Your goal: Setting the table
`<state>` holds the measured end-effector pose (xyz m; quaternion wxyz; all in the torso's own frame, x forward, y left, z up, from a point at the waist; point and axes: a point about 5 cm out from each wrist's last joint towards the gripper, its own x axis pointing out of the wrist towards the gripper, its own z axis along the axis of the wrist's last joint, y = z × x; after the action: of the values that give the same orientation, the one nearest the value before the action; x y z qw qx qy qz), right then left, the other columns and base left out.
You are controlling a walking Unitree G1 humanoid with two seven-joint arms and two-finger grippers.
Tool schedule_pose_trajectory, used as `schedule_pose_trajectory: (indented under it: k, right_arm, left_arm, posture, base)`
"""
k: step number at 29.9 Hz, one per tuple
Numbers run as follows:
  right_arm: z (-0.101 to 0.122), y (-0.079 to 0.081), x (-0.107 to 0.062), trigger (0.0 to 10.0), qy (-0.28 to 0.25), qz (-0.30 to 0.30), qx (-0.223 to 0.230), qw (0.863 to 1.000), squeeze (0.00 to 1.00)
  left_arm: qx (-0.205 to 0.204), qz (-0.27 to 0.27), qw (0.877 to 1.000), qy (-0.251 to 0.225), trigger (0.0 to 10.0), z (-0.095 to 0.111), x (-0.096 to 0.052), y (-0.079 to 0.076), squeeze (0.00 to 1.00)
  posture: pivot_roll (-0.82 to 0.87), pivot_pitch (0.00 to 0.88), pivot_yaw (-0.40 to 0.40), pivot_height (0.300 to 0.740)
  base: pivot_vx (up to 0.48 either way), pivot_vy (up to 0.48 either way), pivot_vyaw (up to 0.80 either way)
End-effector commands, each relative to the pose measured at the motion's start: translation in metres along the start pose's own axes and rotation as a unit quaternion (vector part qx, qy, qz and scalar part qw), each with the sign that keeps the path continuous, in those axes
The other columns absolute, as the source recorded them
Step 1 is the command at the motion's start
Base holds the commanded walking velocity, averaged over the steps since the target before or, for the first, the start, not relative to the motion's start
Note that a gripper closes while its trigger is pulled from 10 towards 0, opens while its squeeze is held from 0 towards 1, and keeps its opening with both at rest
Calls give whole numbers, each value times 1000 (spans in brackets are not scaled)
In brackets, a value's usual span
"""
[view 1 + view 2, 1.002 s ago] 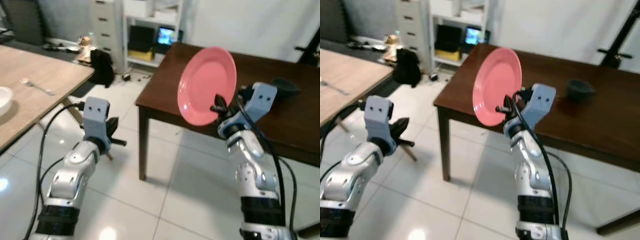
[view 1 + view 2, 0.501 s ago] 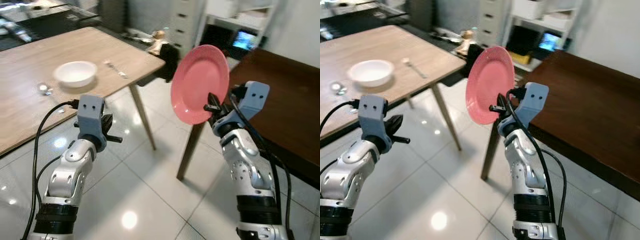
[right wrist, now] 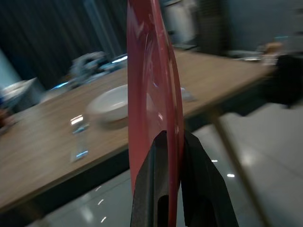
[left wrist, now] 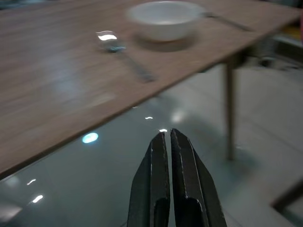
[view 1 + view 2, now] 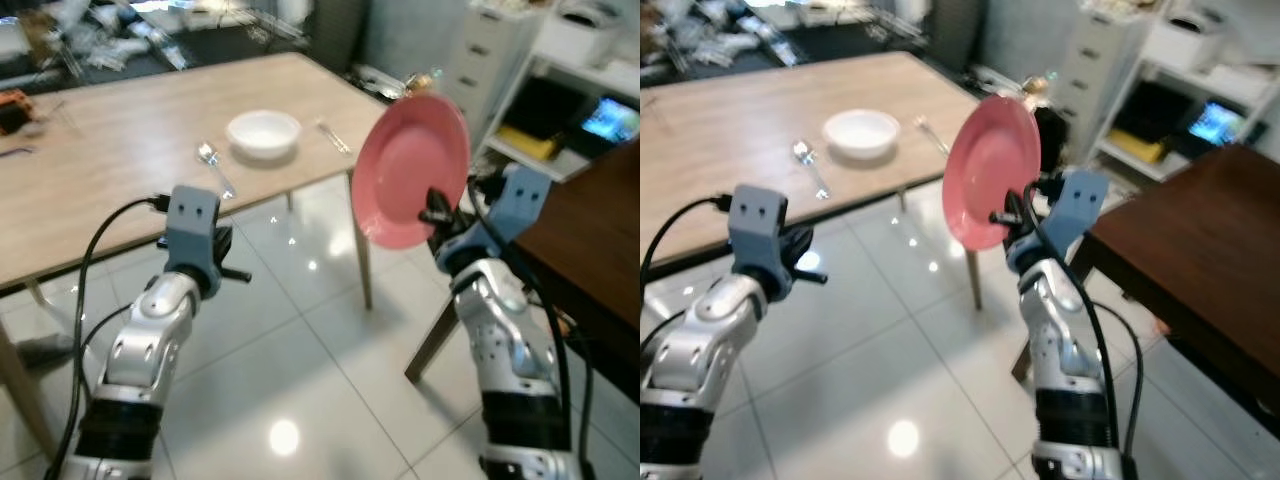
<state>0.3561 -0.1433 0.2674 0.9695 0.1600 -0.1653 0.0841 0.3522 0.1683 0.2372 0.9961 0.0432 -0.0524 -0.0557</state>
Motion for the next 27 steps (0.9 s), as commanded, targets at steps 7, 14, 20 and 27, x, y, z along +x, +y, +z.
schedule_pose_trajectory:
  k: [7, 14, 20, 27]
  right_arm:
    - [0, -2, -2, 10000, 0, -4, 3, 1000, 0]
    - [0, 1, -2, 10000, -5, -2, -5, 1000, 0]
    - [1, 0, -1, 10000, -8, -8, -2, 1000, 0]
    - [2, 0, -1, 10000, -11, -9, 1, 1000, 0]
  left_arm:
    - [2, 1, 1000, 3, 10000, -5, -1, 0, 0]
    - [-1, 10, 1000, 2, 10000, -6, -1, 3, 0]
    - [-1, 9, 1000, 1, 10000, -6, -1, 4, 0]
    - [-1, 8, 1000, 2, 10000, -6, -1, 4, 0]
  posture:
    - [27, 127, 22, 740]
    - [26, 130, 22, 740]
    - [28, 132, 22, 740]
    - [28, 134, 22, 740]
  base:
    - [0, 0, 788]
    - [411, 0, 104]
    - [480, 0, 0]
    - [480, 0, 0]
